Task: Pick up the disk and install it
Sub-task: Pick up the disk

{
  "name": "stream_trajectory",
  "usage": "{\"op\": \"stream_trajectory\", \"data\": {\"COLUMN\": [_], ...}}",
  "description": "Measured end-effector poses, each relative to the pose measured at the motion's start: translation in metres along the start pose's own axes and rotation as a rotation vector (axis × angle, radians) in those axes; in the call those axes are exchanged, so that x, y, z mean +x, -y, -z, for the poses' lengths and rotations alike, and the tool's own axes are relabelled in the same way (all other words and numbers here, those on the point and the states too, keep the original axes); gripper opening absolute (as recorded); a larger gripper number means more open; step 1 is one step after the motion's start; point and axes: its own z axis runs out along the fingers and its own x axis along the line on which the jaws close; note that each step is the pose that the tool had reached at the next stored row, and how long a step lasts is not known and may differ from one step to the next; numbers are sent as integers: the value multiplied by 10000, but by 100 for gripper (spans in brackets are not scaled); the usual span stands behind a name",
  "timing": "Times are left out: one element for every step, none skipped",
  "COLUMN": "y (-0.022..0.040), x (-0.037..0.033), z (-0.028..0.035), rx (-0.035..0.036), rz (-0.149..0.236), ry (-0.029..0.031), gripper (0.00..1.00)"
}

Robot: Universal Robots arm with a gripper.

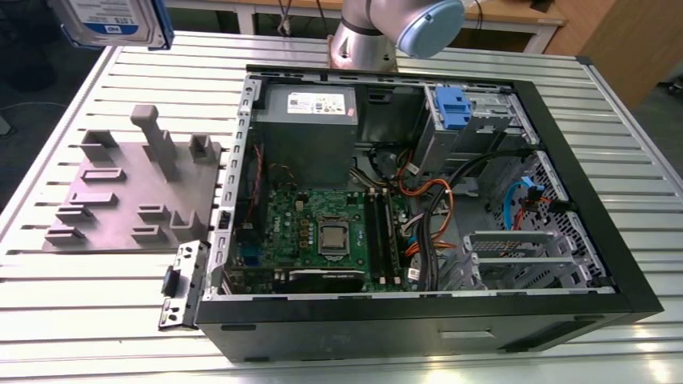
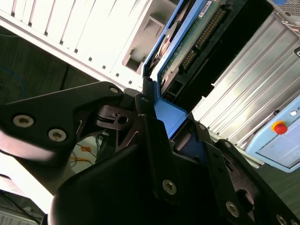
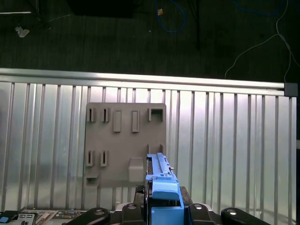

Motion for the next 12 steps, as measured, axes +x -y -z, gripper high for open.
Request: {"op": "stream_trajectory", "data": {"y": [7,14,21,29,35,41,48,53,53,53,54,57], "x": [0,0,1,1,1,1,1,1,1,1,1,1], "z": [0,0,1,1,1,1,2,2,2,2,2,2], "rx": [0,0,0,0,1,0,0,0,0,0,1,0], "rz": [1,0,0,0,0,0,0,0,-1,-2,-1,0], "ry": [0,0,0,0,0,0,0,0,0,0,0,0], "gripper": [37,37,37,37,37,37,37,37,37,37,37,37]}}
